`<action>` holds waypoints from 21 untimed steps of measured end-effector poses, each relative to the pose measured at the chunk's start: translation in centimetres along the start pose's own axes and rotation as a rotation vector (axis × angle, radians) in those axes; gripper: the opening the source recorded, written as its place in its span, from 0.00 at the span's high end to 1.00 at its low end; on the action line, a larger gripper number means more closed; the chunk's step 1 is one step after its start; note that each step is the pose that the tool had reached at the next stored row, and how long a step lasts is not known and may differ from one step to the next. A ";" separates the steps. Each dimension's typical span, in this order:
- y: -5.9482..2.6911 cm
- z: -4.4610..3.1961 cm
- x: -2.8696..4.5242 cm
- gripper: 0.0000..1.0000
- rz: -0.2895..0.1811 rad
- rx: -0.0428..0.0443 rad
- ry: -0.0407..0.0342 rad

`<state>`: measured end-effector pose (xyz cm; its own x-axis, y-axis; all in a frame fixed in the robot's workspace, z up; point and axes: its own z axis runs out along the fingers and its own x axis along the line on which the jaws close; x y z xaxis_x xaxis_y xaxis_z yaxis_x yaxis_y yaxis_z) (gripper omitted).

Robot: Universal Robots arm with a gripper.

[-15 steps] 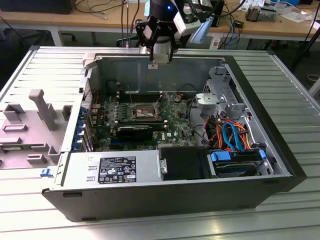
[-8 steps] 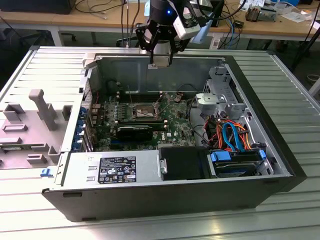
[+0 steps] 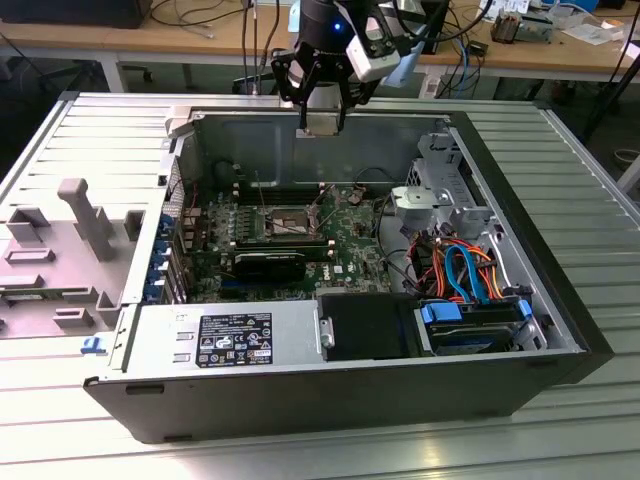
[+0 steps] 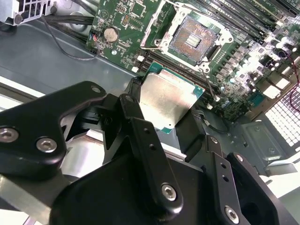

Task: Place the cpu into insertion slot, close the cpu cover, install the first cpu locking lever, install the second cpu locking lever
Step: 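Place the cpu into insertion slot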

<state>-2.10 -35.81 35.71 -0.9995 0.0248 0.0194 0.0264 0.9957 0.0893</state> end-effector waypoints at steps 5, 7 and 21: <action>-0.01 0.11 0.00 0.46 0.000 0.0000 0.0000; -0.02 0.13 0.00 0.46 0.000 0.0000 0.0000; -0.05 0.35 -0.01 0.46 0.000 0.0000 0.0000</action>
<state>-2.10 -35.82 35.36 -0.9995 0.0248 0.0194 0.0264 0.9957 0.0893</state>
